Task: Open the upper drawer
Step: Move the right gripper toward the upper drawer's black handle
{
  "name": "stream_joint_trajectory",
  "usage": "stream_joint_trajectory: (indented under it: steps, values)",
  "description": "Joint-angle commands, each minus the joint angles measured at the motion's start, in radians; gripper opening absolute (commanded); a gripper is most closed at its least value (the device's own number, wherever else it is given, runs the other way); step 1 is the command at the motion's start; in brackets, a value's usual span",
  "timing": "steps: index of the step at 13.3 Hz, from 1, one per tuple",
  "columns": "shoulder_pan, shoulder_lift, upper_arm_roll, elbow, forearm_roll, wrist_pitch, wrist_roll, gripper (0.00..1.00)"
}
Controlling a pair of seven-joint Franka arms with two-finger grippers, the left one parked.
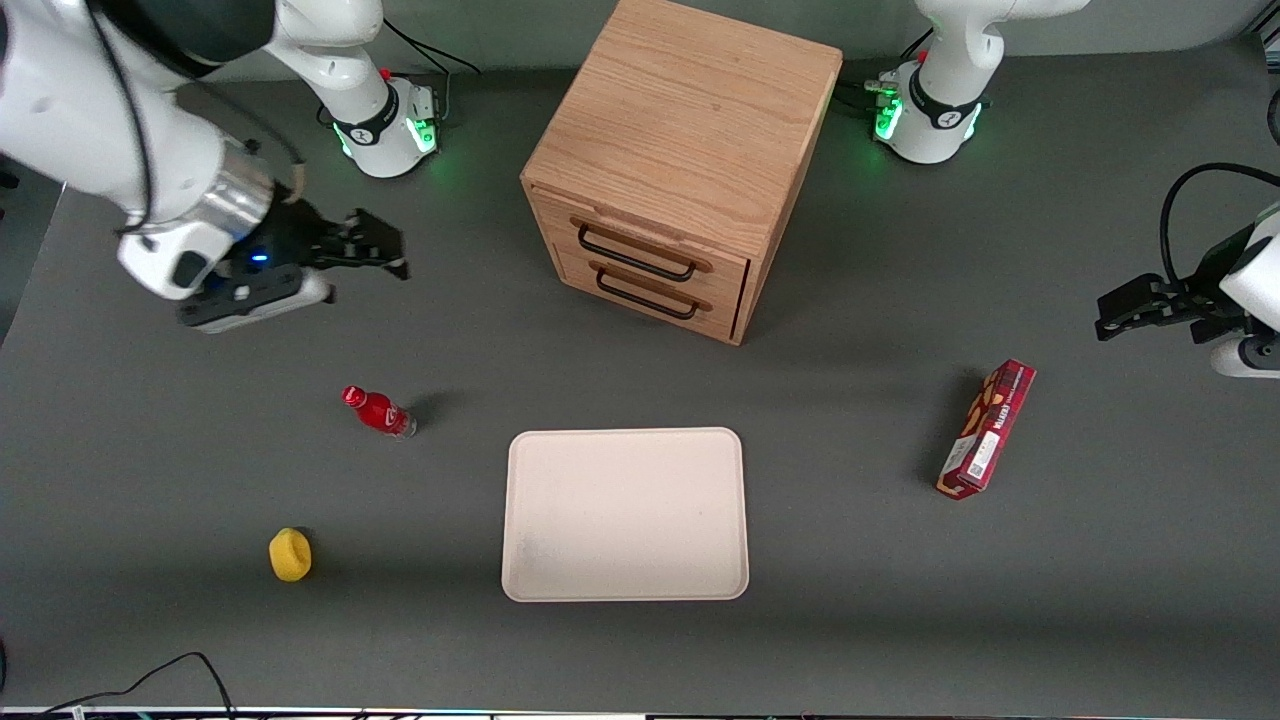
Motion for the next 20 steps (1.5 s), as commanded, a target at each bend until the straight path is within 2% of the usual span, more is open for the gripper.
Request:
stream_joint_trajectory:
  steps: [1, 4, 8, 10, 11, 12, 13, 20]
  values:
    - [0.021, 0.097, 0.077, 0.019, 0.017, 0.099, -0.09, 1.0]
    - [0.113, 0.223, 0.115, 0.071, -0.002, 0.128, -0.103, 1.0]
    - [0.167, 0.288, 0.169, 0.068, -0.009, 0.192, -0.11, 1.0]
    - [0.209, 0.331, 0.17, 0.059, -0.031, 0.207, -0.164, 1.0]
    - [0.225, 0.342, 0.17, 0.053, -0.064, 0.21, -0.178, 1.0]
    - [0.231, 0.346, 0.17, 0.04, -0.122, 0.216, -0.187, 1.0]
    - [0.231, 0.361, 0.179, 0.022, -0.138, 0.219, -0.19, 1.0]
    - [0.254, 0.386, 0.198, -0.033, -0.177, 0.273, -0.188, 1.0]
